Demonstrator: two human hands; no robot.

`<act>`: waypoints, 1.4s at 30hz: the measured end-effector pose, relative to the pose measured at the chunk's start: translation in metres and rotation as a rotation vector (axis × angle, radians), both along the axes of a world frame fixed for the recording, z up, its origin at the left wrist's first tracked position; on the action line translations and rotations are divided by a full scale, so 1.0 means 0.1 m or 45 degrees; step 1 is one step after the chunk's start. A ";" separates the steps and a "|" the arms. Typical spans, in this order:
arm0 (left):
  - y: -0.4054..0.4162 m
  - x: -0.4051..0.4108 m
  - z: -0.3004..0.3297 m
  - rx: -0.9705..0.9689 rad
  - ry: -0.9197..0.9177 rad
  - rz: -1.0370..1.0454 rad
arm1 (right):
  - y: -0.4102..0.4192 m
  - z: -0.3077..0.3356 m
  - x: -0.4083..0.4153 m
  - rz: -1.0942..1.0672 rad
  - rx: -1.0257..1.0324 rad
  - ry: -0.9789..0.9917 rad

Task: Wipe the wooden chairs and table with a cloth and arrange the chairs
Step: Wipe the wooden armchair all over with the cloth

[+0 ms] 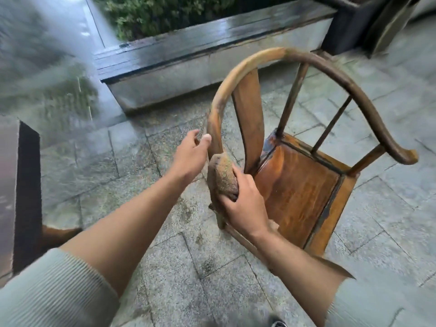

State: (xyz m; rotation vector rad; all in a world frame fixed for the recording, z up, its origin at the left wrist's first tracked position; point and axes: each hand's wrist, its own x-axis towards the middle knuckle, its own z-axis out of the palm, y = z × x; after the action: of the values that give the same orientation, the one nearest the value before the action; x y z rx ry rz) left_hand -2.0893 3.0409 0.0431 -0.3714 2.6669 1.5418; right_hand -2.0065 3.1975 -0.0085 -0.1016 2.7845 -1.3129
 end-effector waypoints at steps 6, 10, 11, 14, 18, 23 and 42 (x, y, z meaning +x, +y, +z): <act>0.18 -1.07 0.26 -0.313 -0.109 -0.225 | -0.17 0.02 0.11 0.005 0.186 0.036; 0.30 -1.90 0.34 -0.552 0.021 -0.344 | -0.43 0.21 -0.63 -0.172 -0.050 -0.031; 0.32 -2.11 0.39 -0.575 0.063 -0.360 | -0.49 0.27 -0.83 -0.238 -0.055 -0.056; 0.50 -2.58 0.49 -0.709 0.088 -0.511 | -0.57 0.40 -1.07 -0.313 0.051 -0.059; 0.74 -2.86 0.52 -0.881 0.111 -0.743 | -0.56 0.44 -0.86 -0.298 0.150 -0.146; 0.80 -3.35 0.58 -0.899 0.231 -0.981 | -0.82 0.67 -1.44 -0.478 0.373 -0.022; 1.37 -4.27 0.35 -1.061 0.274 -1.477 | -1.25 1.07 -2.84 -1.074 0.342 -0.325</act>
State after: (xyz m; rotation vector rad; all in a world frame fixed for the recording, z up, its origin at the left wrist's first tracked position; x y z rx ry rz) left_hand -2.5160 3.1778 0.0779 1.1733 2.5877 0.1335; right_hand -2.2905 3.0721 0.0986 1.2639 2.8006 -0.9011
